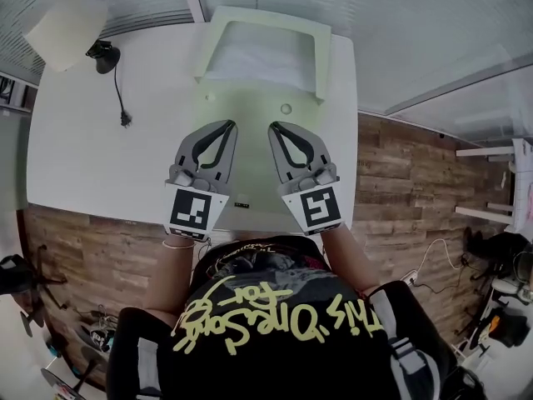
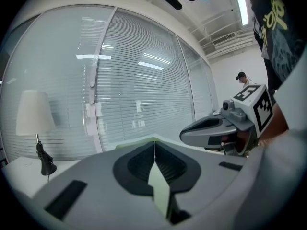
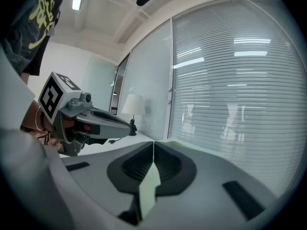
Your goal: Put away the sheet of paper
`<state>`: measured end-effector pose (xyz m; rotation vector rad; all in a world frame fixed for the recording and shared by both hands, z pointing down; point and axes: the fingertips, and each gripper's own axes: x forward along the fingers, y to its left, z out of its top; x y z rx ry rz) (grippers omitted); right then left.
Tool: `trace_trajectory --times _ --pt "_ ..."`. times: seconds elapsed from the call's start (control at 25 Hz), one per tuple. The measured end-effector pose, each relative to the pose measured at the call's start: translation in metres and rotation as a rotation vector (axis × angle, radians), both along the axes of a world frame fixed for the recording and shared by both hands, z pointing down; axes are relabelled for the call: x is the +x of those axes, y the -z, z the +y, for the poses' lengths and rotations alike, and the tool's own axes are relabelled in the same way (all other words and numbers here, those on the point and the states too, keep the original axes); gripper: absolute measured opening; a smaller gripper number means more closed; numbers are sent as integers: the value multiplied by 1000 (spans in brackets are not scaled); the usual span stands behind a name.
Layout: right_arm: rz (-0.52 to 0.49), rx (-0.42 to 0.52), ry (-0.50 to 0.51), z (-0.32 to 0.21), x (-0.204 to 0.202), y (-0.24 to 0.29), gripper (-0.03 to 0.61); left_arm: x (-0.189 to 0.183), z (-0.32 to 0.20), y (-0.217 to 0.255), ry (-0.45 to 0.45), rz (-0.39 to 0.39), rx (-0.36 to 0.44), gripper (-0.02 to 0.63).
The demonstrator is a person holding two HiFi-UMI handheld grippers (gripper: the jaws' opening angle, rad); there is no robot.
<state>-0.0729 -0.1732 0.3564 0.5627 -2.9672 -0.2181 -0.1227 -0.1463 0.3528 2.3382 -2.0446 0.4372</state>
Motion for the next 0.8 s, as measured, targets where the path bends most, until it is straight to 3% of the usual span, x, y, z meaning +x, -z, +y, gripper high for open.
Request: trace_trajectory --times 0.12,0.28,0.48,0.8 --pt "-3 21 0 14 -1 4 11 2 13 6 -9 3 20 9" --pt "8 -77 -55 36 1 0 11 5 34 12 -25 4 41 9" --pt "-13 30 -21 65 -7 14 11 2 60 17 -36 14 60 9" --pt "-30 31 -65 104 -1 22 9 7 98 18 -71 10 68 9"
